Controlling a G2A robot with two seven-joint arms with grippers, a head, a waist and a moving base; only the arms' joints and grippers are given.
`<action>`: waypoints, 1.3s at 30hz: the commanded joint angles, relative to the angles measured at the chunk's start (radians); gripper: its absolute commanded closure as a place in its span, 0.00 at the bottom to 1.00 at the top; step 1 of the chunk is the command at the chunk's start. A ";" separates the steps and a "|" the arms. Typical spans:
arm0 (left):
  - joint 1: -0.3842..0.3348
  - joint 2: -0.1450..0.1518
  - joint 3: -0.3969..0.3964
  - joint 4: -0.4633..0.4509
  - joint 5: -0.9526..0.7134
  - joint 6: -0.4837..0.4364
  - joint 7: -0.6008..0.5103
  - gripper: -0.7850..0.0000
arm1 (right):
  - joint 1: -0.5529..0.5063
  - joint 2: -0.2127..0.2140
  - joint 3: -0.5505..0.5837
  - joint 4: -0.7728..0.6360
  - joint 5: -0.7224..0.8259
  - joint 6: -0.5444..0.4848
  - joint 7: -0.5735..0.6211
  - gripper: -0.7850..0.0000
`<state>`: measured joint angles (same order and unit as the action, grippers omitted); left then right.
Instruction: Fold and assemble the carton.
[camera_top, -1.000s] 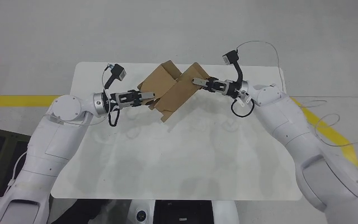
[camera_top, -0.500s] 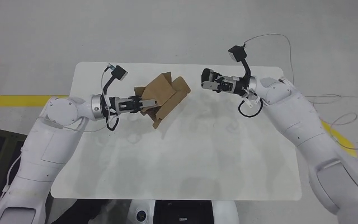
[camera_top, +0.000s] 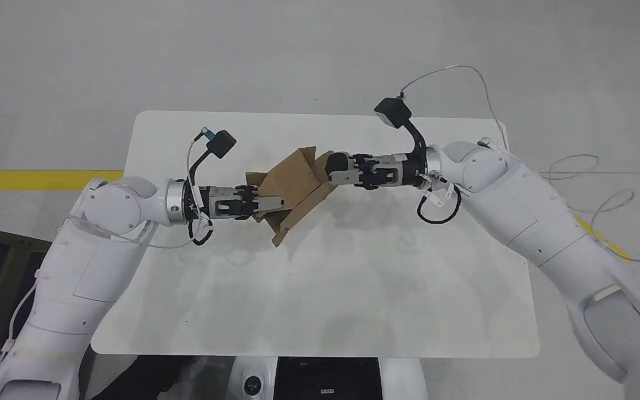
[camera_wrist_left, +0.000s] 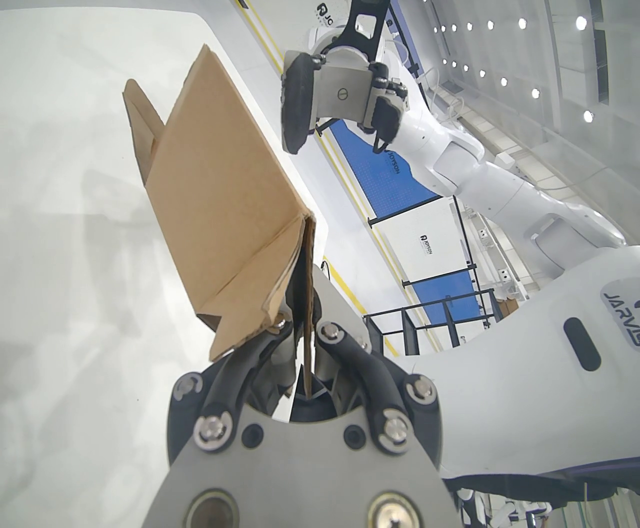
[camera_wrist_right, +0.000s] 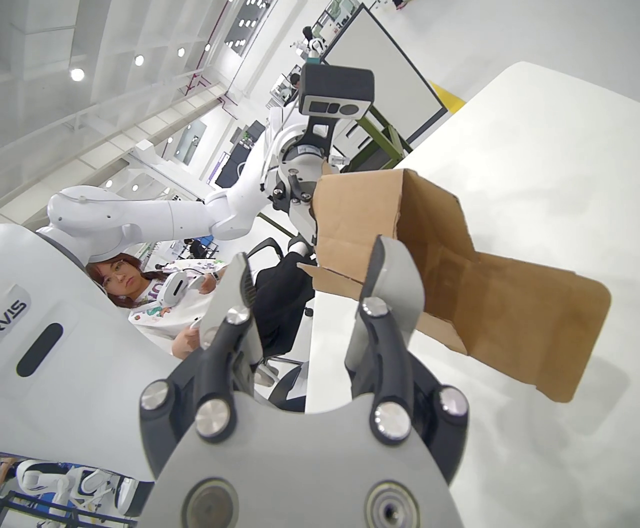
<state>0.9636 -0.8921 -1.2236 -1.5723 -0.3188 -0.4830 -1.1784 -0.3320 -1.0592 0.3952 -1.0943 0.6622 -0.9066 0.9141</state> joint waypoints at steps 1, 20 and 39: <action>0.000 0.000 0.000 0.000 0.000 0.000 0.000 1.00 | -0.001 0.000 0.001 0.000 -0.001 0.000 0.000 0.68; 0.036 0.008 -0.023 -0.067 -0.034 -0.055 -0.051 1.00 | 0.046 -0.023 -0.055 0.056 -0.010 -0.016 -0.016 0.51; 0.057 0.010 -0.031 -0.086 0.015 -0.033 0.007 1.00 | -0.001 -0.005 0.008 -0.003 -0.088 0.018 -0.027 0.54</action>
<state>1.0191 -0.8826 -1.2539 -1.6584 -0.3049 -0.5163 -1.1716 -0.3284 -1.0666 0.3971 -1.0873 0.5768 -0.8875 0.8722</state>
